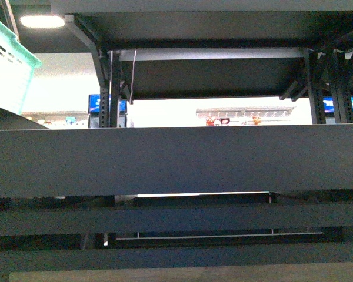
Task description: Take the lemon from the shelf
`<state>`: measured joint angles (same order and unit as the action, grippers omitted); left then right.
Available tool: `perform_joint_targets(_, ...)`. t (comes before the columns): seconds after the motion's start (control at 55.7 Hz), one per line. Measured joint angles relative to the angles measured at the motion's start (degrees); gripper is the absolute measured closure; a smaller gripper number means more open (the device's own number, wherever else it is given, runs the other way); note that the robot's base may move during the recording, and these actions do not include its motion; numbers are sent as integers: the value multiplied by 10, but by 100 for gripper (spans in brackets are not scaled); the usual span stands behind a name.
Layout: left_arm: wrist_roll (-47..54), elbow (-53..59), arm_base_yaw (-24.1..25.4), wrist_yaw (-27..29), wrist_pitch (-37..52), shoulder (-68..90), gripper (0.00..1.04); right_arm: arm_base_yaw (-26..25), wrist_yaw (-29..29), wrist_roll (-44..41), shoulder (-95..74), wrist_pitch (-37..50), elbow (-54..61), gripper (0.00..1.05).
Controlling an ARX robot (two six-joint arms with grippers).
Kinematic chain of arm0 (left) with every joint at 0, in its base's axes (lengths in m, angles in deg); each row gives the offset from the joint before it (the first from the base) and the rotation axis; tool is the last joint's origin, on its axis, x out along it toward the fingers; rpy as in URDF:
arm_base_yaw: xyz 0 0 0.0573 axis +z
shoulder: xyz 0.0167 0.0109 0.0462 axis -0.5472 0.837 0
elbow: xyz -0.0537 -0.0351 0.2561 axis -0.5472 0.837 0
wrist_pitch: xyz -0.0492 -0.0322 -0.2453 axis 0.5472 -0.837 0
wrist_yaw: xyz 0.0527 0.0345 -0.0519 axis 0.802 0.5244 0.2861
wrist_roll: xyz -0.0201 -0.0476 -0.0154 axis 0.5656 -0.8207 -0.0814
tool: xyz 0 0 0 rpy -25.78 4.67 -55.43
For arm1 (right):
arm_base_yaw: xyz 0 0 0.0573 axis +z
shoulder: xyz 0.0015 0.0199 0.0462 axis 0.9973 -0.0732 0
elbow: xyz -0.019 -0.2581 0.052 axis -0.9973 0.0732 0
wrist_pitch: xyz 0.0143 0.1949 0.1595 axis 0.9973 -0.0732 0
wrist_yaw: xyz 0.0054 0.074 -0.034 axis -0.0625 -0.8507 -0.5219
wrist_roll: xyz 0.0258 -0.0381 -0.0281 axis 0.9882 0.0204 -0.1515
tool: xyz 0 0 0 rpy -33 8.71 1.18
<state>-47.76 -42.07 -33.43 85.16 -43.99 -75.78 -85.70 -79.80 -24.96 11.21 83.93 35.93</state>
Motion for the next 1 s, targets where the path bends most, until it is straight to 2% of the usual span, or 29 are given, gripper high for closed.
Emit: perform_joint_targets(1.005,0,0,0,0,0,0,8,0,0,0,0,0,0,7)
